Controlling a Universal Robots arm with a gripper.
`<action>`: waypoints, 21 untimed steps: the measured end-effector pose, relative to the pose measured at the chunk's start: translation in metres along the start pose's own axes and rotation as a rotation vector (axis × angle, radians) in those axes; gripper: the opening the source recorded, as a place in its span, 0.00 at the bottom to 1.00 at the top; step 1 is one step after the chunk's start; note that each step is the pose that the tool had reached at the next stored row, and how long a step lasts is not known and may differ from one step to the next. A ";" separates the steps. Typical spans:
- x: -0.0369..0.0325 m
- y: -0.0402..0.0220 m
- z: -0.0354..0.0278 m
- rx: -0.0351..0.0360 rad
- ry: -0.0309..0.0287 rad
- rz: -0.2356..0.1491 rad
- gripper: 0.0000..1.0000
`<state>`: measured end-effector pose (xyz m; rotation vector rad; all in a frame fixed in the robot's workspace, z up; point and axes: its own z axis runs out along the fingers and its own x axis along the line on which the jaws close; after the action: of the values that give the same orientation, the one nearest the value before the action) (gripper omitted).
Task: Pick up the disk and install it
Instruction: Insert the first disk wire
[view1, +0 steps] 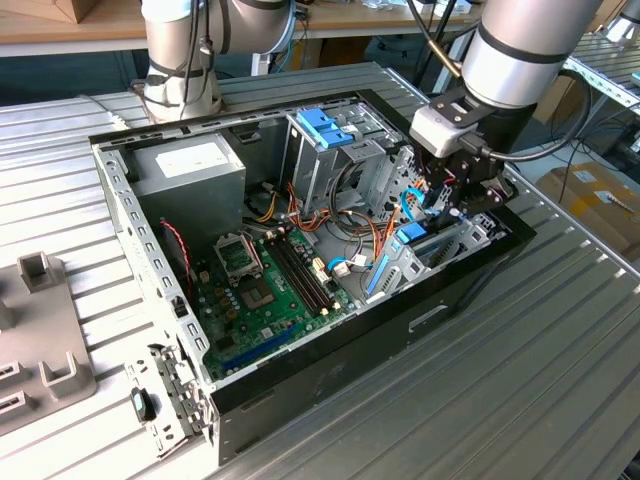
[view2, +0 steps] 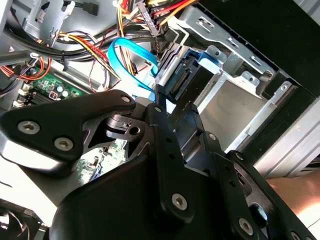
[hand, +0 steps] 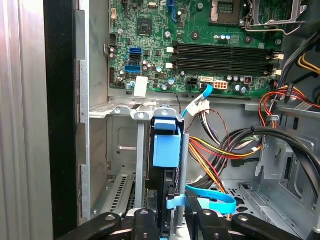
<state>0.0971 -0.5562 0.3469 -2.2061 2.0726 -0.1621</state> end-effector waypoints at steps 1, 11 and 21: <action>0.0000 -0.0006 -0.0041 0.0000 0.0001 0.000 0.36; 0.0001 -0.0025 -0.0125 -0.0020 0.0001 0.000 0.36; 0.0015 -0.0247 -0.0090 -0.1456 -0.0078 0.002 0.36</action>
<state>0.1202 -0.5562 0.3596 -2.2811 2.1461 -0.0022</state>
